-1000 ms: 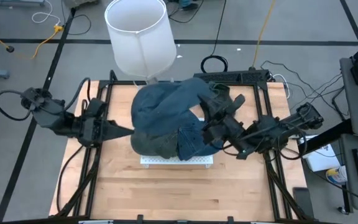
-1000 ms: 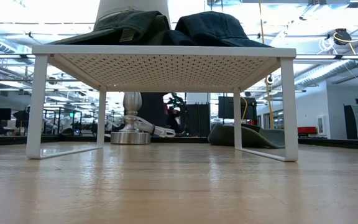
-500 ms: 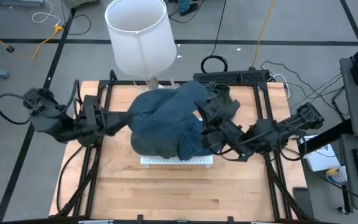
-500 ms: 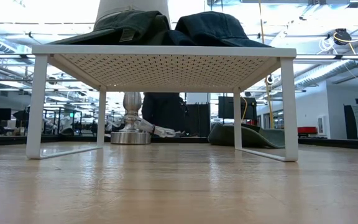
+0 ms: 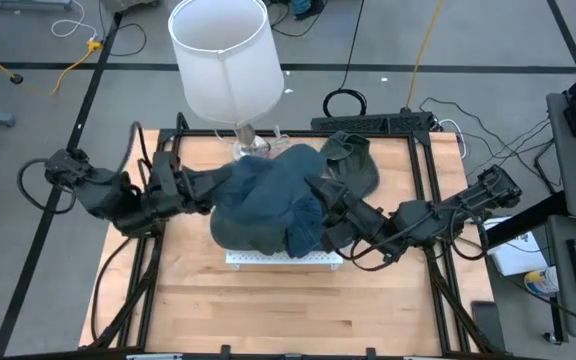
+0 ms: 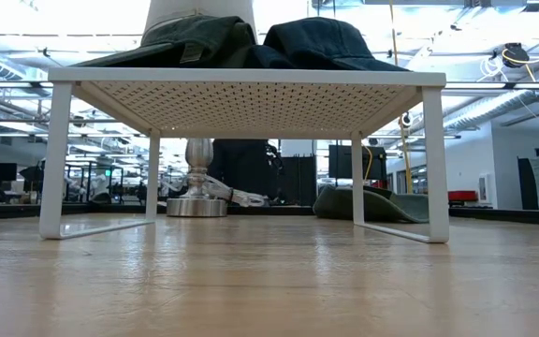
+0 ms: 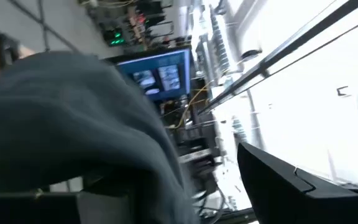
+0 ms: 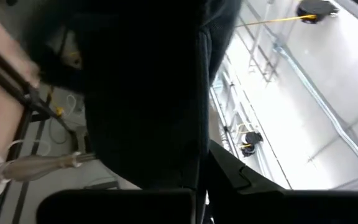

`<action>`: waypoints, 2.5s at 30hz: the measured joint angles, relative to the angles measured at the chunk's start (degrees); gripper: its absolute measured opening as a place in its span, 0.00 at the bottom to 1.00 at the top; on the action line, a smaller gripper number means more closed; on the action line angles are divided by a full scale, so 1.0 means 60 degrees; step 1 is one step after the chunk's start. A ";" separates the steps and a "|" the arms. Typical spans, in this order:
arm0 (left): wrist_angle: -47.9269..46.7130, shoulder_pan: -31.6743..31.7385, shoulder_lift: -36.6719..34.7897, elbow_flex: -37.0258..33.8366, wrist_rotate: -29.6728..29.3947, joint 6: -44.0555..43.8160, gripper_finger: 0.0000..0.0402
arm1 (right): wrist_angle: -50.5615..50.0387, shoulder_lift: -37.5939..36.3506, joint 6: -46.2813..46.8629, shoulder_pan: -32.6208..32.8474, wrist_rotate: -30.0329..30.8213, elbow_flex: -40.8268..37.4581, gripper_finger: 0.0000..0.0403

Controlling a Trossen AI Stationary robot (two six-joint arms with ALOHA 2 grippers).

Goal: Pick & Place hat
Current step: Stack the blue cap on top of the other blue cap on the shelf

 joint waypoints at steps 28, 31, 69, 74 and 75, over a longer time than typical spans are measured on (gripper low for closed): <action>0.0798 -0.0110 -0.0041 -0.0004 0.0632 0.1762 0.06 | -0.0809 0.0004 0.1327 -0.0025 0.1312 0.0000 0.07; 0.0712 -0.0100 -0.0219 -0.0004 0.0706 0.1956 0.07 | -0.0831 0.0004 0.1841 0.0041 0.1314 0.0000 0.14; -0.3119 0.2932 -0.0046 -0.0004 0.8281 0.2124 0.07 | 0.0366 -0.1086 0.9559 0.3501 0.3059 -0.0004 0.57; -0.2744 0.3275 0.0093 -0.0004 0.8870 0.4105 0.07 | 0.0365 -0.1147 0.8505 0.3501 0.3352 -0.0004 0.57; -0.2640 0.3331 0.0093 -0.0004 0.8866 0.4663 0.07 | 0.0374 -0.1147 0.8292 0.3501 0.3468 -0.0004 0.57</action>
